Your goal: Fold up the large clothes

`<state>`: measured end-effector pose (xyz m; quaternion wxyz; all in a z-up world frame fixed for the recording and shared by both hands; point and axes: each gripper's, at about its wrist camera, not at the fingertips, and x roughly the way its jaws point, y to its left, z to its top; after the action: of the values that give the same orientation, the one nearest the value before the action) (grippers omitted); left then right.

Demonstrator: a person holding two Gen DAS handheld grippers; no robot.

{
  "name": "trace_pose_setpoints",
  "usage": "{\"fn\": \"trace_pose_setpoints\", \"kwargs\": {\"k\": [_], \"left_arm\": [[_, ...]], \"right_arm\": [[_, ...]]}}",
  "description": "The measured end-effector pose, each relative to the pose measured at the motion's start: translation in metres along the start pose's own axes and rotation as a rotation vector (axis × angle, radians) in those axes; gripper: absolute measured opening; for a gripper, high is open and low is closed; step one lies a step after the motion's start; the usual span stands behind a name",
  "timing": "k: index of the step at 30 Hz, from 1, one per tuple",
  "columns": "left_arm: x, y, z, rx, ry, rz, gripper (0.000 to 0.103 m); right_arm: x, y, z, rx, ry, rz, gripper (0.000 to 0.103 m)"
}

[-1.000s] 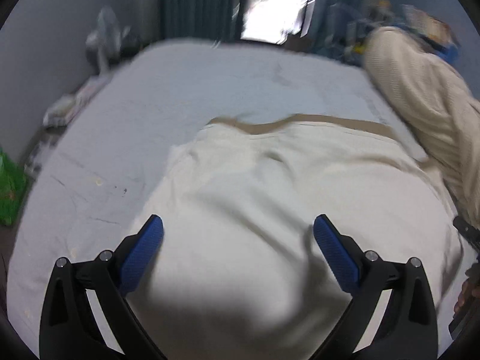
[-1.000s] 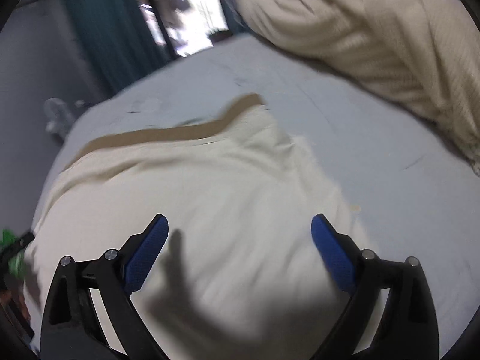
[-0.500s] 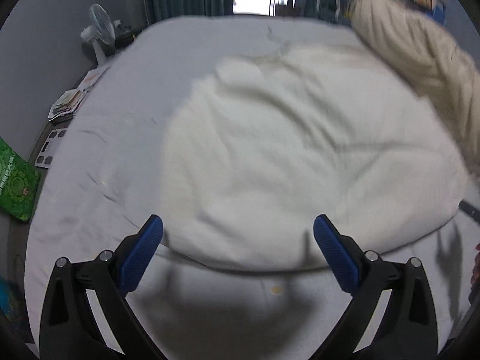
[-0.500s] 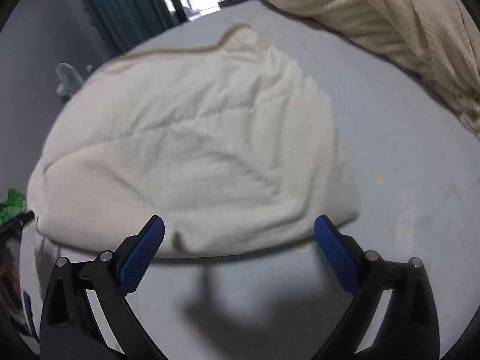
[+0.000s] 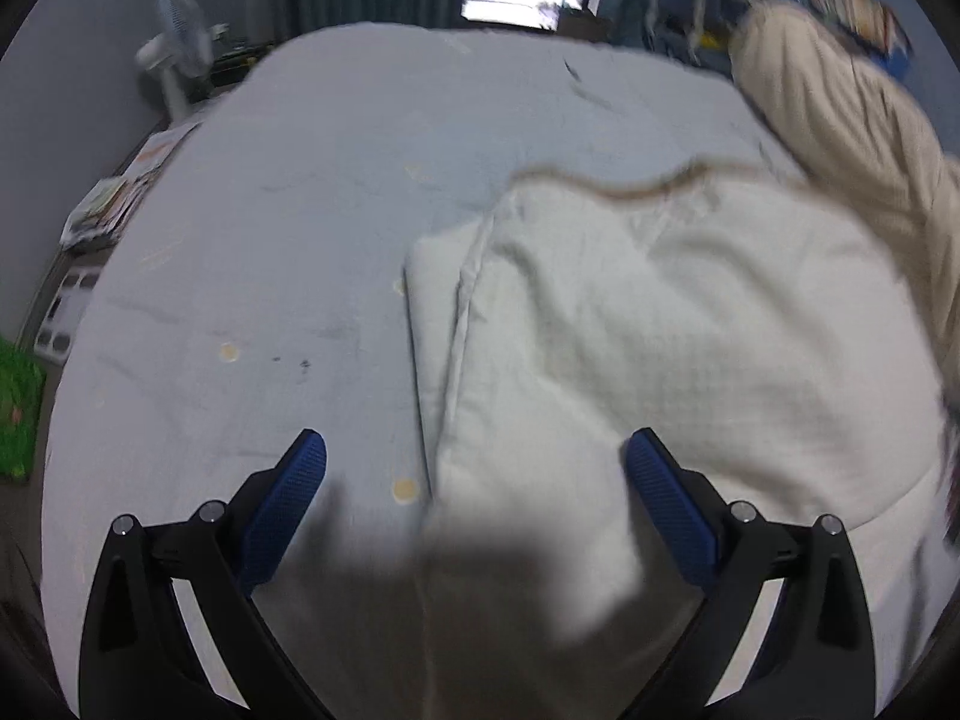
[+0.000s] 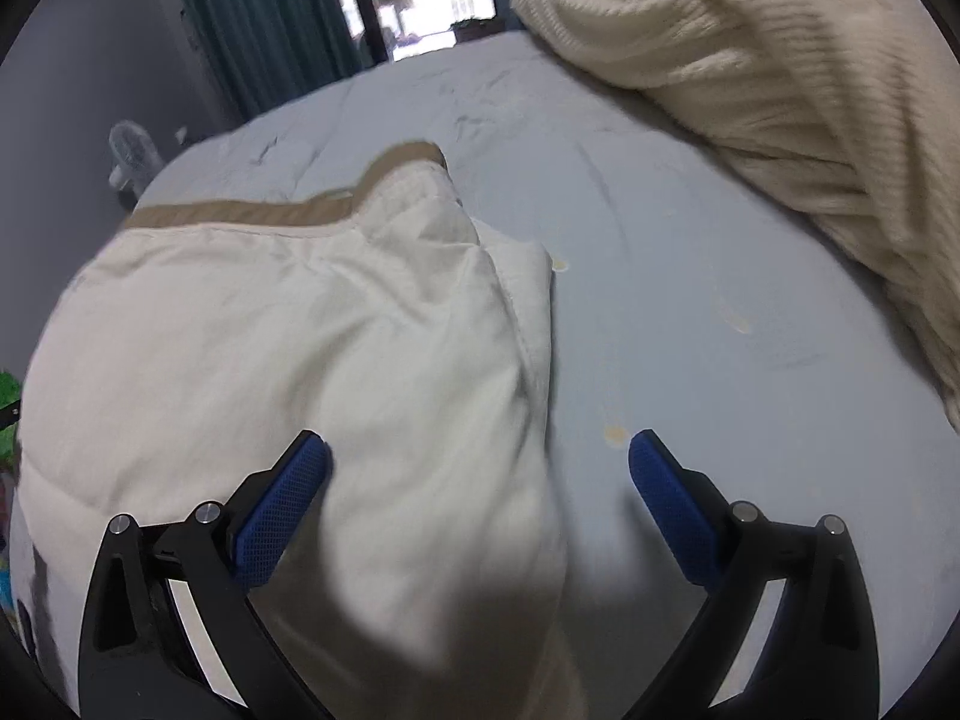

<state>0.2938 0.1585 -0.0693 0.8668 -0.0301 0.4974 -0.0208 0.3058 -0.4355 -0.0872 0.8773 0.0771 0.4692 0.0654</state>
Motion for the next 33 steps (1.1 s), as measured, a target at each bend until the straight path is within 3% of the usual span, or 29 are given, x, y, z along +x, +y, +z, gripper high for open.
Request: {"fn": "trace_pose_setpoints", "kwargs": {"k": [3, 5, 7, 9, 10, 13, 14, 15, 16, 17, 19, 22, 26, 31, 33], "left_arm": [[0.015, 0.013, -0.001, 0.016, -0.017, -0.098, 0.097], [0.028, 0.025, 0.000, -0.027, 0.011, -0.200, 0.097], [0.042, 0.036, 0.001, -0.085, 0.042, -0.306, 0.097], [0.053, 0.040, 0.002, -0.100, 0.044, -0.371, 0.097], [0.055, 0.037, 0.003, -0.082, 0.024, -0.377, 0.097], [0.065, 0.028, 0.015, -0.076, 0.003, -0.369, 0.095], [0.066, 0.023, 0.018, -0.062, -0.003, -0.367, 0.084], [0.063, 0.016, 0.021, -0.041, -0.011, -0.382, 0.074], [0.057, 0.012, 0.023, -0.030, -0.017, -0.416, 0.048], [0.053, 0.012, 0.032, -0.027, -0.021, -0.423, 0.031], [0.035, 0.006, 0.027, -0.009, -0.034, -0.419, 0.018], [0.000, 0.005, 0.016, -0.005, -0.090, -0.424, 0.011], [-0.061, 0.014, -0.005, -0.040, -0.168, -0.494, 0.005], [-0.122, 0.013, -0.033, -0.008, -0.175, -0.553, 0.003], [-0.129, 0.013, -0.043, 0.006, -0.147, -0.542, 0.003]], "right_arm": [[0.019, -0.024, 0.004, 0.070, 0.078, 0.167, 0.096], [0.037, -0.037, 0.005, 0.134, 0.157, 0.300, 0.096], [0.045, -0.039, 0.008, 0.133, 0.162, 0.387, 0.094], [0.051, -0.038, 0.013, 0.151, 0.143, 0.470, 0.072], [0.057, -0.037, 0.015, 0.175, 0.137, 0.496, 0.069], [0.070, -0.036, 0.019, 0.220, 0.121, 0.522, 0.065], [0.069, -0.036, 0.017, 0.228, 0.113, 0.523, 0.058], [0.066, -0.034, 0.015, 0.232, 0.095, 0.534, 0.044], [0.061, -0.031, 0.012, 0.223, 0.079, 0.544, 0.035], [0.053, -0.029, 0.013, 0.192, 0.047, 0.539, 0.024], [0.033, -0.024, 0.010, 0.165, 0.001, 0.518, 0.016], [-0.002, -0.021, 0.002, 0.157, -0.074, 0.529, 0.012], [-0.066, -0.013, -0.015, 0.116, -0.139, 0.552, 0.011], [-0.122, -0.012, -0.034, 0.112, -0.154, 0.612, 0.011], [-0.132, -0.017, -0.042, 0.105, -0.141, 0.603, 0.011]]}}
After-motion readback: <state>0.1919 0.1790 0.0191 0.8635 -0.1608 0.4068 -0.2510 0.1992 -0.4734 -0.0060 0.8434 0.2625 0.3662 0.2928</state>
